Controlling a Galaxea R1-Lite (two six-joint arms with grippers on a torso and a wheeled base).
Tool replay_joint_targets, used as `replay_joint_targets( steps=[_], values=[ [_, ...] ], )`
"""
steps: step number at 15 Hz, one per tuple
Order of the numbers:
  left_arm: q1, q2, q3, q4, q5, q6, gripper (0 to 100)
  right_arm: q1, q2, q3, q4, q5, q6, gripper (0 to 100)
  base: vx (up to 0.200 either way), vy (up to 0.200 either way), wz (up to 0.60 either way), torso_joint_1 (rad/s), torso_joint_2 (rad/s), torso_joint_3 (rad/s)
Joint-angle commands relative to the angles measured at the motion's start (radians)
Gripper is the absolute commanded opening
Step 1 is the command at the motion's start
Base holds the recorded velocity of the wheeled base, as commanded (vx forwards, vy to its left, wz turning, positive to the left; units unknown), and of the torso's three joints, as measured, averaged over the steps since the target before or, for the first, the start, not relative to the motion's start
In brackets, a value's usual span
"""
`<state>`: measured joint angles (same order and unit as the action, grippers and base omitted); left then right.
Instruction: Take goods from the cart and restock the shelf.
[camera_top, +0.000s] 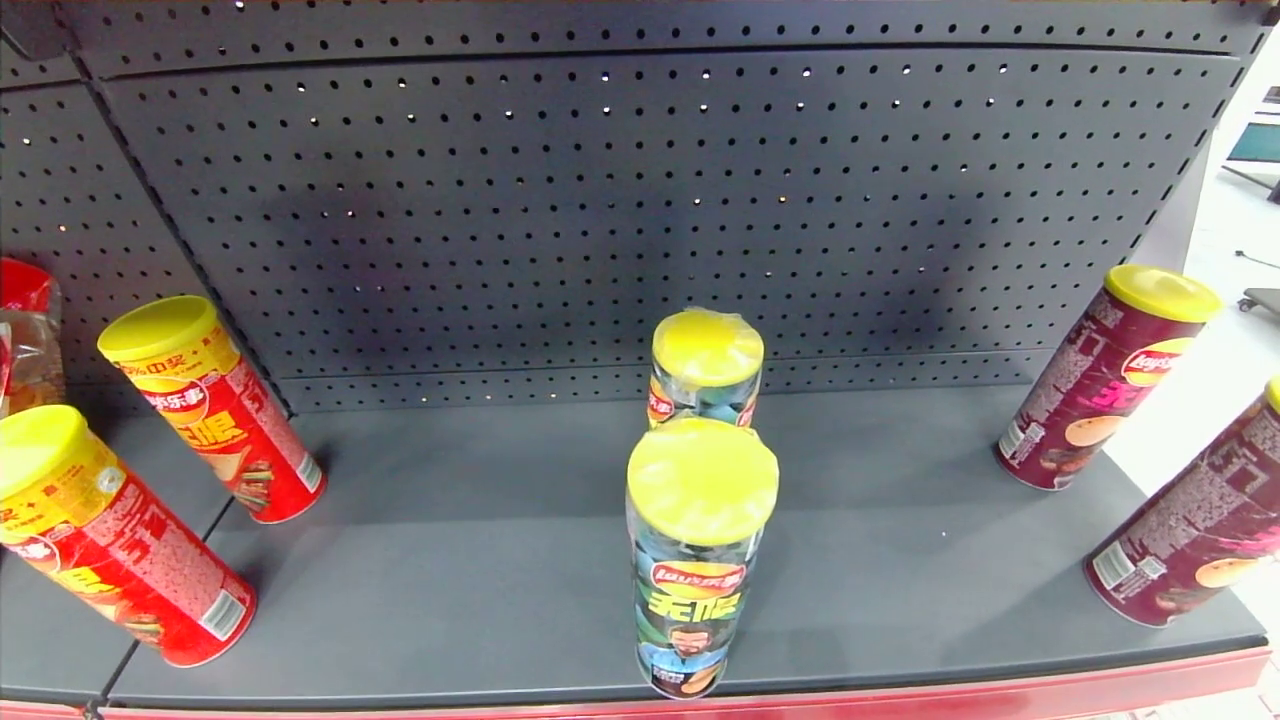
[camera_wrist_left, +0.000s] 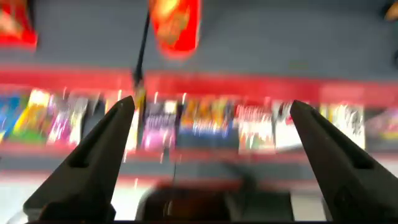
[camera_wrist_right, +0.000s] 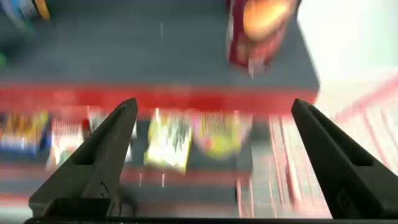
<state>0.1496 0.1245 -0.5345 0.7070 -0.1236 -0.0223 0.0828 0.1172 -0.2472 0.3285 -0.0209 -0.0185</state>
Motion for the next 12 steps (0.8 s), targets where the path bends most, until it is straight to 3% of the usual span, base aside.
replay_joint_targets(
  steps=[1, 2, 4, 6, 8, 9, 10, 11, 12],
  values=[
    [0.005, -0.032, 0.231, -0.294, -0.031, -0.001, 100, 0.002, -0.019, 0.197, -0.279, 0.025, -0.001, 100, 0.000, 0.000, 0.00, 0.000, 0.00, 0.000],
    [0.005, -0.032, 0.346, -0.463, -0.024, 0.002, 100, 0.002, -0.019, 0.247, -0.339, 0.064, 0.003, 100, 0.000, 0.000, 0.00, 0.000, 0.00, 0.000],
    [0.004, -0.032, 0.531, -0.744, -0.034, 0.047, 100, 0.002, -0.019, 0.247, -0.332, 0.065, 0.012, 100, 0.000, 0.000, 0.00, 0.000, 0.00, 0.000],
    [0.005, -0.032, 0.534, -0.748, -0.091, 0.062, 100, 0.002, -0.019, 0.247, -0.330, 0.071, 0.012, 100, 0.000, 0.000, 0.00, 0.000, 0.00, 0.000],
    [0.005, -0.031, 0.534, -0.713, 0.144, 0.076, 100, 0.000, -0.019, 0.247, -0.330, 0.067, 0.020, 100, 0.000, 0.000, 0.00, 0.000, 0.00, 0.000],
    [0.005, -0.032, 0.534, -0.712, 0.154, 0.028, 100, 0.000, -0.019, 0.247, -0.330, 0.055, 0.019, 100, 0.000, 0.000, 0.00, 0.000, 0.00, 0.000],
    [0.005, -0.032, 0.534, -0.710, 0.157, 0.028, 100, 0.000, -0.019, 0.247, -0.330, 0.045, 0.020, 100, 0.000, 0.000, 0.00, 0.000, 0.00, 0.000],
    [-0.001, -0.029, 0.534, -0.705, 0.088, 0.018, 100, 0.000, -0.019, 0.247, -0.330, 0.045, 0.019, 100, 0.000, 0.000, 0.00, 0.000, 0.00, 0.000],
    [-0.090, -0.031, 0.534, -0.705, 0.061, 0.022, 100, 0.002, -0.019, 0.247, -0.332, 0.050, 0.015, 100, 0.000, 0.000, 0.00, 0.000, 0.00, 0.000]
  ],
)
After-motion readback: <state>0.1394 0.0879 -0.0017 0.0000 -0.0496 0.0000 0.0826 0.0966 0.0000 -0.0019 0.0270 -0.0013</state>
